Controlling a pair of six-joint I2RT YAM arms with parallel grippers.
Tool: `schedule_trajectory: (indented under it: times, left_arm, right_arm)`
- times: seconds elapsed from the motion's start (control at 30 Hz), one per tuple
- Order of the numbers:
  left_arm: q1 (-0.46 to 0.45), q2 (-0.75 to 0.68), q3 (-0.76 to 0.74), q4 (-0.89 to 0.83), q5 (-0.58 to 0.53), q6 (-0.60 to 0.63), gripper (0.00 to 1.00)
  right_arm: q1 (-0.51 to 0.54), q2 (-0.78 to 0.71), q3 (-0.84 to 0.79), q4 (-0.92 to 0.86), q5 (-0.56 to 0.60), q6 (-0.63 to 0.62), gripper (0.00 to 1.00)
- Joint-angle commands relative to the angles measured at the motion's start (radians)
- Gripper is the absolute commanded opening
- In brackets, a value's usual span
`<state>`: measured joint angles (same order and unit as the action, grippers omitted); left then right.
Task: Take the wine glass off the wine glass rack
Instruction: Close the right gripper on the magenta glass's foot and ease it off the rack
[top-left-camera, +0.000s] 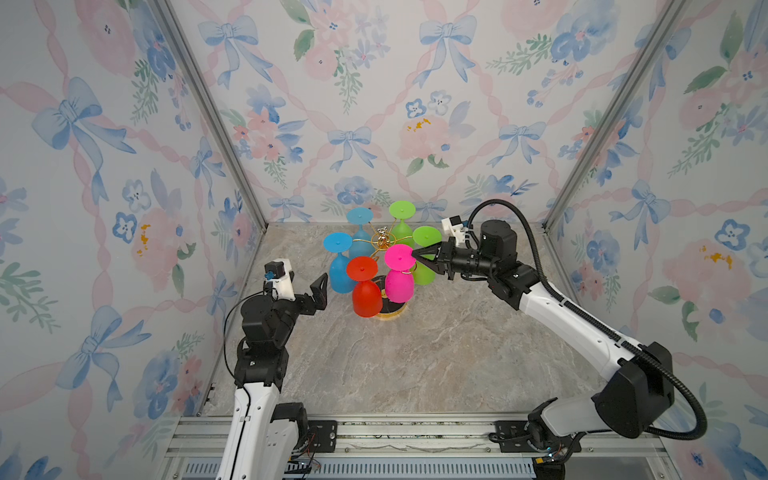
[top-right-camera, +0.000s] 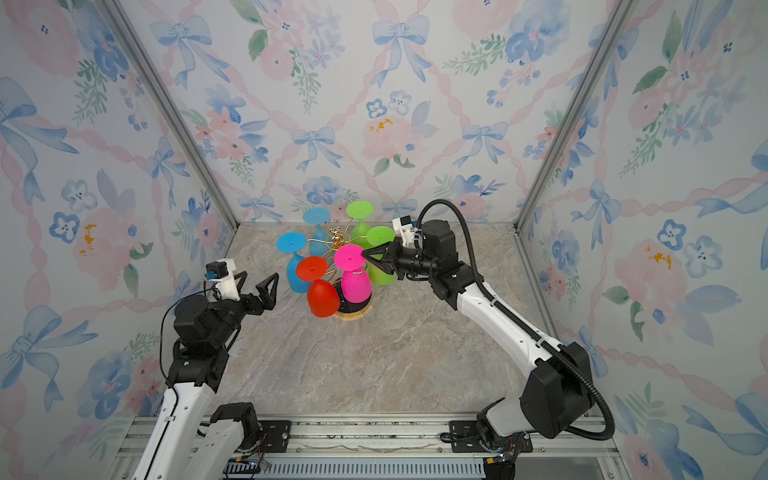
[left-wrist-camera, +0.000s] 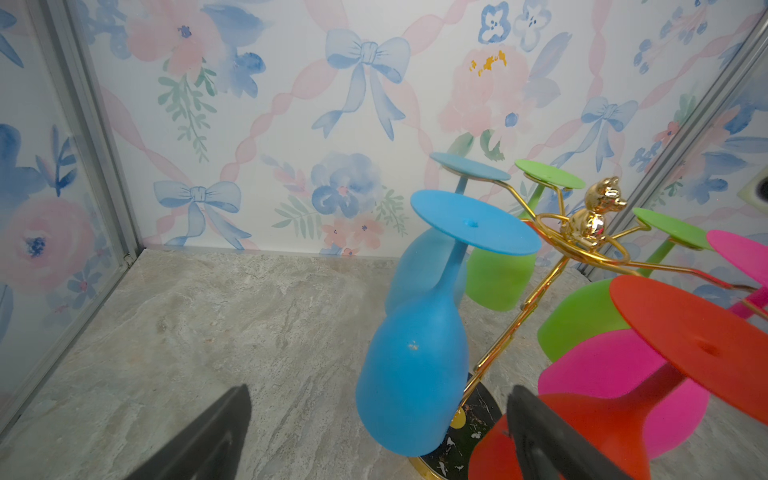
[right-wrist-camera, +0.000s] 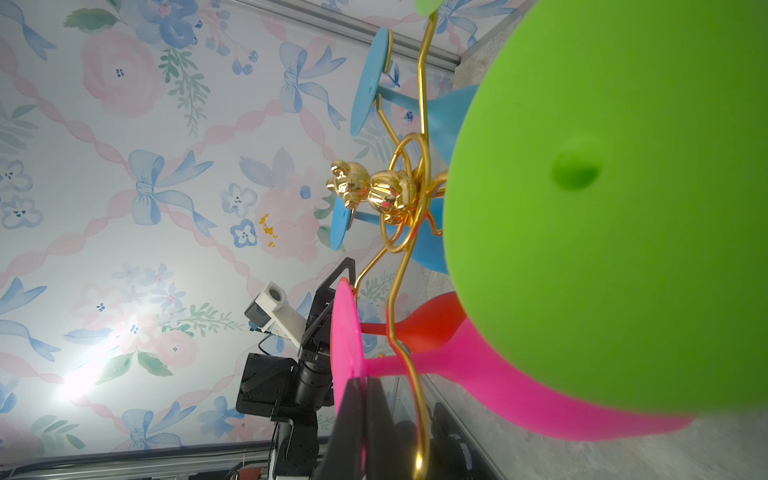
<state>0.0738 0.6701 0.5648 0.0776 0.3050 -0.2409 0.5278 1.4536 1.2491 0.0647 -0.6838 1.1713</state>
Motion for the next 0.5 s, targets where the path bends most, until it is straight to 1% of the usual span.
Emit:
schedule_trajectory:
  times: [0.0, 0.47]
  left_arm:
    - [0.008, -0.011, -0.011, 0.027, 0.019, -0.015, 0.98]
    - [0.011, -0.013, -0.012, 0.03, 0.023, -0.018, 0.98]
  right_arm:
    - [0.015, 0.013, 0.041, 0.032, 0.029, 0.011, 0.0]
    - [0.036, 0.027, 0.059, 0.012, 0.061, -0.004, 0.0]
